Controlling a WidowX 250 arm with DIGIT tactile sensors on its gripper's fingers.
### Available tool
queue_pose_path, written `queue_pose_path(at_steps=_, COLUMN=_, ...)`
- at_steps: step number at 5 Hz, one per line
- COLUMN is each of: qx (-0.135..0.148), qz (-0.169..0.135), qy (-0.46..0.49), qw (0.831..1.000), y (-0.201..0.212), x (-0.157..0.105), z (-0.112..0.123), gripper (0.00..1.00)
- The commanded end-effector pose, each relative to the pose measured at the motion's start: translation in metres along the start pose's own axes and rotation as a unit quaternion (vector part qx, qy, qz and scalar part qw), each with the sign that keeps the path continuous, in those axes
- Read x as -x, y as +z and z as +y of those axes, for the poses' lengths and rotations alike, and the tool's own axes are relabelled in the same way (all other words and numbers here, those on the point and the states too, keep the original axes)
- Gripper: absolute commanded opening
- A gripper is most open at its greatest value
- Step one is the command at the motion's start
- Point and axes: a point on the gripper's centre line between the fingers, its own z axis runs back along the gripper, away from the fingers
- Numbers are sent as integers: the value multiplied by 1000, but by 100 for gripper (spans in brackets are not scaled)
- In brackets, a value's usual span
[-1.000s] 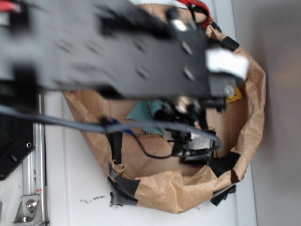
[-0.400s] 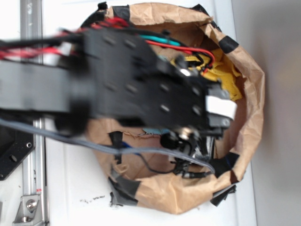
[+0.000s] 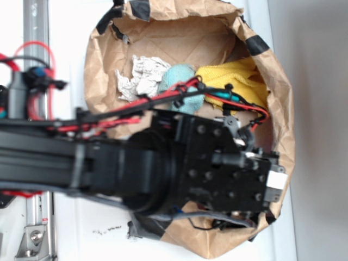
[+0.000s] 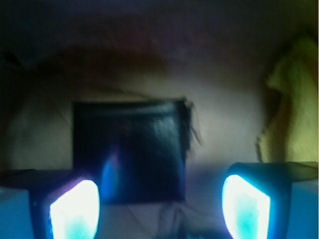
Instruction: Grab the black box.
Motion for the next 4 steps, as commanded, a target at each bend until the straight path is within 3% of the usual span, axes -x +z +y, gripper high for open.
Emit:
queue_pose_path(at_steps=1, qx=50, qz=-24, qy=-32, qw=998, y=-2, x=-10, z=-29, gripper=100)
queue_pose_path(at_steps=2, qx=38, qz=-9, qy=-14, qw=999, y=-14, x=-11, z=-19, gripper=100)
queue_pose_path(at_steps=3, qx=33, qz=-19, qy=18, qw=999, y=-12, x=-6, z=9, gripper=0)
queue_pose_path(at_steps=4, qx=23, qz=-87, qy=-7, qw=996, y=17, x=0, z=33, gripper=0)
